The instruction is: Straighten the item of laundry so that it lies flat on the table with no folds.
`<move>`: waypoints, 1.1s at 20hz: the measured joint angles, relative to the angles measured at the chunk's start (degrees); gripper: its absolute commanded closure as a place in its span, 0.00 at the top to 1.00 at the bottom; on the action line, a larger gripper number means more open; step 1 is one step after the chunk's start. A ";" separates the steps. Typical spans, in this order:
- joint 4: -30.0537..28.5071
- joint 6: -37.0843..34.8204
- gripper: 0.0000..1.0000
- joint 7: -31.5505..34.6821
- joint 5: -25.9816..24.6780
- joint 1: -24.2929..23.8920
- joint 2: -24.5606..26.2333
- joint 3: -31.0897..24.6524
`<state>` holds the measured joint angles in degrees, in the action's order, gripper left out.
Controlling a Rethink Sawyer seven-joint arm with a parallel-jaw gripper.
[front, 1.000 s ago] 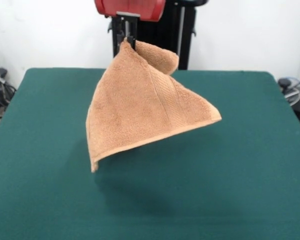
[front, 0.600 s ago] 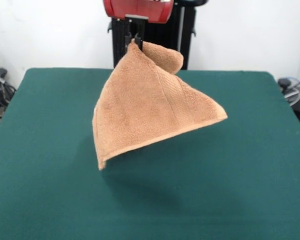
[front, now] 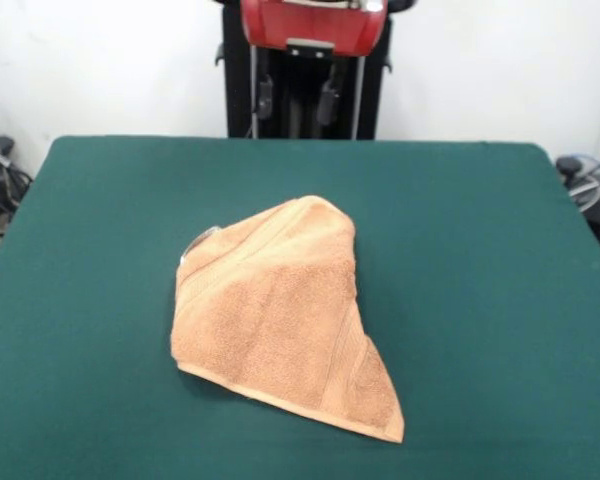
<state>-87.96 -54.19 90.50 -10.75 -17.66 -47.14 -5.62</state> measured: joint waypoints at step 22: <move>3.51 4.02 1.00 0.00 -0.07 -2.26 4.98 -3.10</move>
<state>-84.46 -50.17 90.50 -10.82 -19.91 -42.17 -8.72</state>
